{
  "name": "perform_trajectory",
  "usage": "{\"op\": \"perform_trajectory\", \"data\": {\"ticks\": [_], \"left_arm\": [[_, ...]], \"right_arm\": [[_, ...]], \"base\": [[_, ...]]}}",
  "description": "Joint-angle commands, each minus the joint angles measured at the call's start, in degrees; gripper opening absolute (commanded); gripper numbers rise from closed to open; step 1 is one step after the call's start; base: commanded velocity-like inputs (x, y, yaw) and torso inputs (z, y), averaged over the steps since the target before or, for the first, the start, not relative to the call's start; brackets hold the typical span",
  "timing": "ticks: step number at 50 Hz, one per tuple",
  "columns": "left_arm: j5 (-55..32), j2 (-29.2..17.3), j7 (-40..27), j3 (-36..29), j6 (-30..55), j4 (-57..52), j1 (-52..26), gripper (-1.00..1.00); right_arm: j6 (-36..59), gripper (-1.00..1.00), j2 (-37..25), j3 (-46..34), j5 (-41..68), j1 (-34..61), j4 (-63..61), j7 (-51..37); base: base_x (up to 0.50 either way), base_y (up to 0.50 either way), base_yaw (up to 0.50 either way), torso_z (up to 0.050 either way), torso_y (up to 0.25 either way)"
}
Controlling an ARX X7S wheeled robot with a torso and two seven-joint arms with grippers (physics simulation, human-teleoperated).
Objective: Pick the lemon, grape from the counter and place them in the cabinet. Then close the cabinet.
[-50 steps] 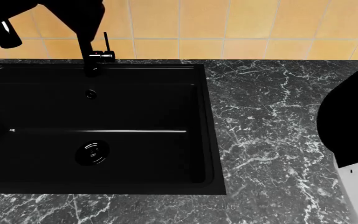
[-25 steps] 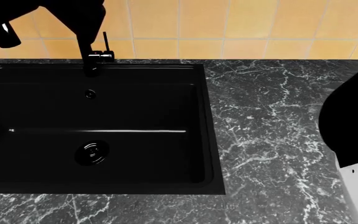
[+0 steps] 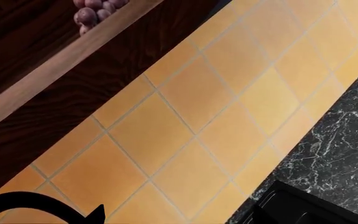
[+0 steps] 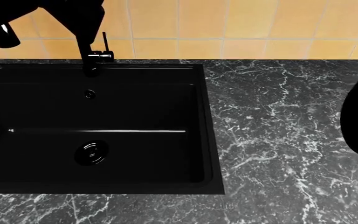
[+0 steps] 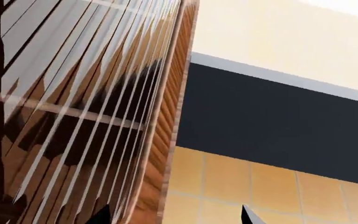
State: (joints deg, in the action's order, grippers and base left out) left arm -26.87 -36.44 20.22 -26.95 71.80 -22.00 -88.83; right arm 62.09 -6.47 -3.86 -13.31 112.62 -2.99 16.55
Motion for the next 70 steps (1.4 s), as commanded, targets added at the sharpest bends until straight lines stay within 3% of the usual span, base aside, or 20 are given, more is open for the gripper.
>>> {"op": "perform_trajectory", "data": {"ticks": [1, 26, 45, 56, 62, 70], "left_arm": [[-0.3, -0.1, -0.2, 0.0, 0.4, -0.2, 0.0, 1.00], [-0.7, -0.5, -0.5, 0.4, -0.4, 0.0, 0.8, 1.00], [-1.1, -0.4, -0.7, 0.3, -0.2, -0.3, 0.8, 1.00], [-1.1, -0.4, -0.9, 0.0, -0.6, -0.1, 1.2, 1.00], [-1.1, -0.4, -0.9, 0.0, -0.6, 0.0, 1.2, 1.00], [-1.3, -0.7, -1.0, 0.1, -0.6, -0.1, 1.2, 1.00]], "right_arm": [[-2.3, 1.00, 1.3, -7.9, 2.7, 1.1, 3.9, -1.1], [-7.1, 1.00, 2.6, -19.3, 5.1, 4.9, 14.8, 3.7], [-7.9, 1.00, 1.7, -27.9, 9.6, 9.6, 22.5, 16.1], [-19.9, 1.00, 6.2, -17.1, 17.7, 14.3, 42.9, 4.4], [-24.6, 1.00, 6.3, -22.1, 24.8, 17.3, 49.7, 0.8], [-30.5, 1.00, 6.4, -34.9, 37.0, 21.4, 58.9, -4.2]], "base": [[0.00, 0.00, 0.00, 0.000, 0.000], [0.00, 0.00, 0.00, 0.000, 0.000], [0.00, 0.00, 0.00, 0.000, 0.000], [0.00, 0.00, 0.01, 0.000, 0.000], [0.00, 0.00, 0.00, 0.000, 0.000], [0.00, 0.00, 0.00, 0.001, 0.000]]}}
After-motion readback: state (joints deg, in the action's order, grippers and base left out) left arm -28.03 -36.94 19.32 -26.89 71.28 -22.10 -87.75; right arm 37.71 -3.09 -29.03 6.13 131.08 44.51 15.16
